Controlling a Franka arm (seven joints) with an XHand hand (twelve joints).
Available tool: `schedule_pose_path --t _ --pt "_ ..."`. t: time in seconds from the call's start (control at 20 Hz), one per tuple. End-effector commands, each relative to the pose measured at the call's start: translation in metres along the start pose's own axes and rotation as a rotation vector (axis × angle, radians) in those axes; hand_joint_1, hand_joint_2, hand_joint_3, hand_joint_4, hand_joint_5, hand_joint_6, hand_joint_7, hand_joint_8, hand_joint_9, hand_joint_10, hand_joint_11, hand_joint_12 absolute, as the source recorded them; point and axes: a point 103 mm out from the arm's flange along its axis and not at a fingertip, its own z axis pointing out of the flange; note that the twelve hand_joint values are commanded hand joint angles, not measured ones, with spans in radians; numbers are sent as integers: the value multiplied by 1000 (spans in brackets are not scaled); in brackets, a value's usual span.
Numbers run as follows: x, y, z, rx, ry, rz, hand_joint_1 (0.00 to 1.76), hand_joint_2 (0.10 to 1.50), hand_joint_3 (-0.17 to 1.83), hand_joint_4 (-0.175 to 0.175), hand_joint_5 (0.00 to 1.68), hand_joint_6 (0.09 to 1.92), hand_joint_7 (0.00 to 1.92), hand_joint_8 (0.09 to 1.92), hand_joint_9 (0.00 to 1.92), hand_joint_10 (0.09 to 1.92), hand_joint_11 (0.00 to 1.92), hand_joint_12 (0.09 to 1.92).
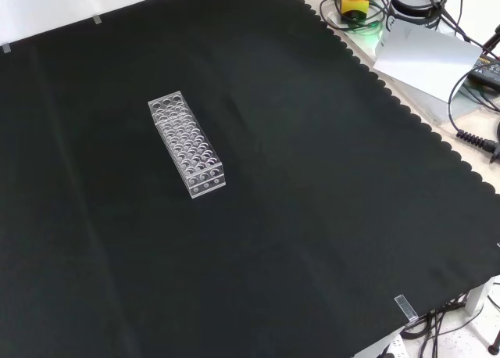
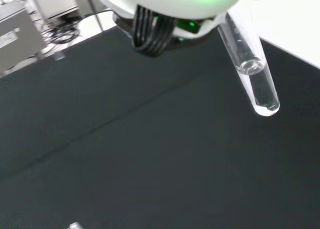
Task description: Shake the test tube.
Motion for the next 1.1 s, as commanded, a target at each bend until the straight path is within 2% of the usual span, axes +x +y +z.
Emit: schedule_pose_path --t 0.05,0.15,0.5,0.7,0.8,0.95,1.1 --pt "129 -19 42 56 40 -232 1225 683 580 -175 1327 529 1765 352 1619 413 1219 910" --pt "157 -26 52 73 59 -266 1225 683 581 -175 1327 530 1765 352 1618 413 1219 911" --pt "256 -63 78 107 67 -466 1225 682 583 -175 1327 531 1765 351 1619 412 1218 912" --pt "293 -83 86 119 72 -554 1225 681 584 -175 1327 531 1765 351 1619 412 1217 912" --pt "301 -87 88 120 71 -563 1225 681 585 -175 1327 532 1765 350 1619 412 1217 912" --pt "299 -86 87 121 64 -560 1225 680 585 -175 1327 532 1766 350 1619 412 1217 913" --pt "283 -77 84 119 59 -535 1225 680 586 -175 1327 532 1766 350 1619 411 1217 913"
